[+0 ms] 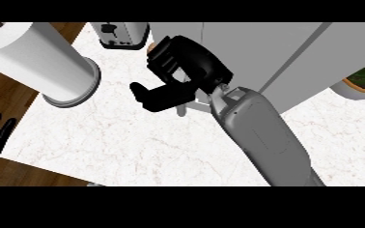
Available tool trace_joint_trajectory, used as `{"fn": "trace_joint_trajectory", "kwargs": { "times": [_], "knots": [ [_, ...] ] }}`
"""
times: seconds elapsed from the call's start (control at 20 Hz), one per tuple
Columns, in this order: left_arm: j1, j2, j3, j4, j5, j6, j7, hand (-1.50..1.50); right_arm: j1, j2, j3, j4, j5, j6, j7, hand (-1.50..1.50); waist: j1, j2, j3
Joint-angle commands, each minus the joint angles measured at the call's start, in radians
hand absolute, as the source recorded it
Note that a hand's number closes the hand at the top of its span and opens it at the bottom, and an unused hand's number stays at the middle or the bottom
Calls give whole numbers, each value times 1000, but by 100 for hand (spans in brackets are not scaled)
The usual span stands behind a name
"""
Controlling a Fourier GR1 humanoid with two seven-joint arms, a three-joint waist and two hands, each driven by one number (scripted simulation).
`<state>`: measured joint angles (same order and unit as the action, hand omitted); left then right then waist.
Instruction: Pick up the bottled water, place it into the cabinet and close the cabinet
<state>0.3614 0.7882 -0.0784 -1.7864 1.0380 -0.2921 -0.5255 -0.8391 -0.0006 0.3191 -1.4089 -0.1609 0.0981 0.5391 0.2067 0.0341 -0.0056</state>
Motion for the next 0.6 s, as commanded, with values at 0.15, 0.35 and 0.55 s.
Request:
{"fn": "trace_joint_trajectory", "kwargs": {
  "times": [0.15,0.35,0.55],
  "knots": [
    [6,-9,7,15,2,-27,-9,-150,-198,1,-72,258,-4,-185,-110,150,-22,7,1],
    [25,-8,15,20,2,-34,-11,-150,-221,1,-97,309,-51,-265,-120,-150,-26,8,1],
    [44,-14,25,13,10,-39,-19,-150,-205,1,-95,329,-110,-315,-160,-150,-31,6,3]
  ]
}}
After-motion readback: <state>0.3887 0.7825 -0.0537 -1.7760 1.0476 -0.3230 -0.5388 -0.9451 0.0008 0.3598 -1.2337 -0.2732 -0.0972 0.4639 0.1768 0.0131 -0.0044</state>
